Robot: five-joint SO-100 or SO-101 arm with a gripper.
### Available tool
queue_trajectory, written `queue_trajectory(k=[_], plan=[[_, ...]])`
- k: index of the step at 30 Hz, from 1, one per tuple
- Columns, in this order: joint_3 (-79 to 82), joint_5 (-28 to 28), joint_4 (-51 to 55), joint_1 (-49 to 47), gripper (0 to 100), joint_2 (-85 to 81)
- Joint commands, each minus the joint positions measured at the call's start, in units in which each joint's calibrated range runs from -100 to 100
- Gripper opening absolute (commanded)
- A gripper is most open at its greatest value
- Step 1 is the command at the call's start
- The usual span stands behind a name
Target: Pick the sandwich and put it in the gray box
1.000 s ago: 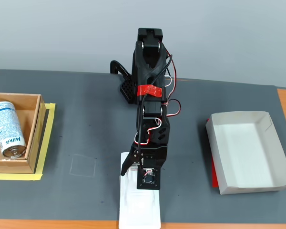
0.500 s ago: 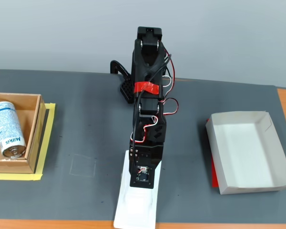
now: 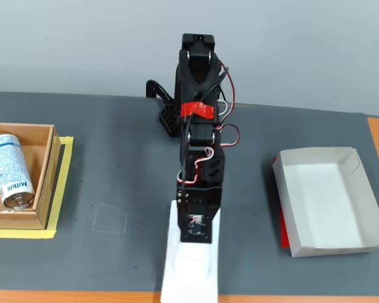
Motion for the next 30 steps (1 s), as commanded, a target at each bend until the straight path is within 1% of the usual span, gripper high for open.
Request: queue_trajectory(k=[1, 10, 17, 30], plan=[[-1.61, -0.15, -0.4, -1.24, 2, -6.38], [-2.15, -0.1, -0.4, -8.63, 2, -15.79], [-2.24, -0.31, -0.4, -17.95, 2, -22.32], [-7.49, -0.36, -0.4, -36.9, 2, -23.08]])
